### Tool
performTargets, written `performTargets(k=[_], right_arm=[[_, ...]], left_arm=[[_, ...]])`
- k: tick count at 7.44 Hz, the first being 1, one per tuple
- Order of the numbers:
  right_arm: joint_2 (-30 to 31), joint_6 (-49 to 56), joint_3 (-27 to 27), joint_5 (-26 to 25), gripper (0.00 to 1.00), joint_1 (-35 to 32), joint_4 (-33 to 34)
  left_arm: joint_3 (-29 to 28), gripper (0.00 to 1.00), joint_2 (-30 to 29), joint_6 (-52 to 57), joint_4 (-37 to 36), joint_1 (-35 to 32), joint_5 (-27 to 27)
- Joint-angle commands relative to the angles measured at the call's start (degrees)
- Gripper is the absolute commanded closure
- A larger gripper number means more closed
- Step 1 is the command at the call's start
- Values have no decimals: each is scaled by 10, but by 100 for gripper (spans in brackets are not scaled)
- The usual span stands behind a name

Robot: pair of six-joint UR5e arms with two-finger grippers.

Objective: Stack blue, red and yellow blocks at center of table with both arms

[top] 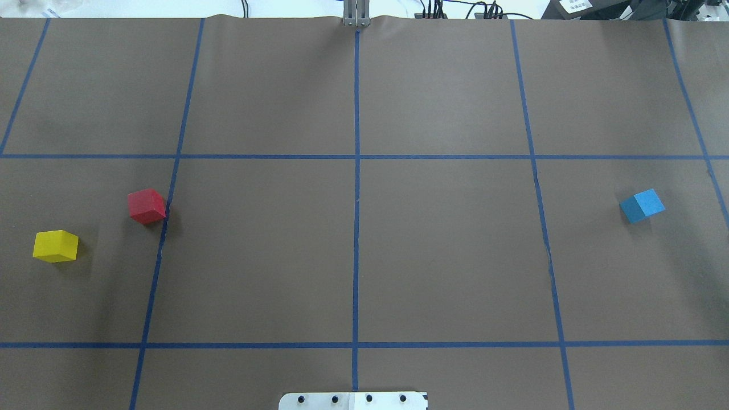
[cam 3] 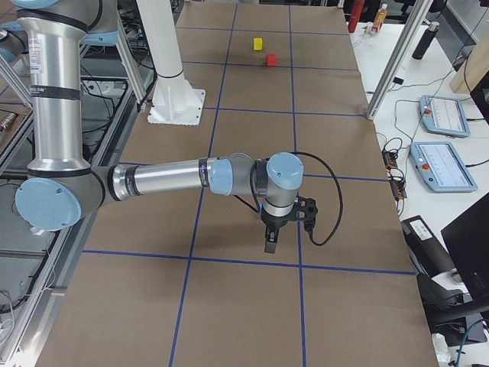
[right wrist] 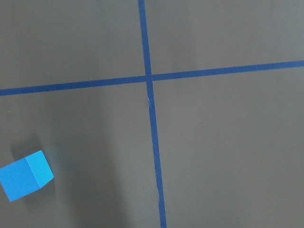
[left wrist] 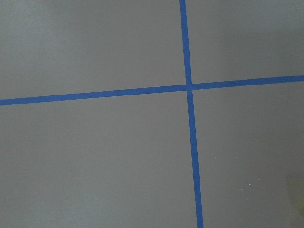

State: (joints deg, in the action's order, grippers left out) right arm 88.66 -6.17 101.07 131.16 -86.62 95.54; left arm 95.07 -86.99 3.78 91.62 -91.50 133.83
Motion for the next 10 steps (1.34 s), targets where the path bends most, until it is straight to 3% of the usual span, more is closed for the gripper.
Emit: performTargets(k=[1,2,3,6,7,10], right_arm=[[-40,-3,-25,41,1,46,-32],[-32,-7,-36,91,0,70,-83],[-25,-11,-39,91,0,109,-104],[-1,-65,-40,60,0,180,-183],[-2,-108,-43,46,0,213,-190],[-4,-104,-74,33,0,239,-191]], left_arm=[[5,1,1,1,2,0,1],[4,1,1,1,3,0,1],[0,1,0,1,5,0,0],[6,1,-3,3,4,2,0],[5,1,-3,3,4,3,0],[1,1,-5,2,4,4,-2]])
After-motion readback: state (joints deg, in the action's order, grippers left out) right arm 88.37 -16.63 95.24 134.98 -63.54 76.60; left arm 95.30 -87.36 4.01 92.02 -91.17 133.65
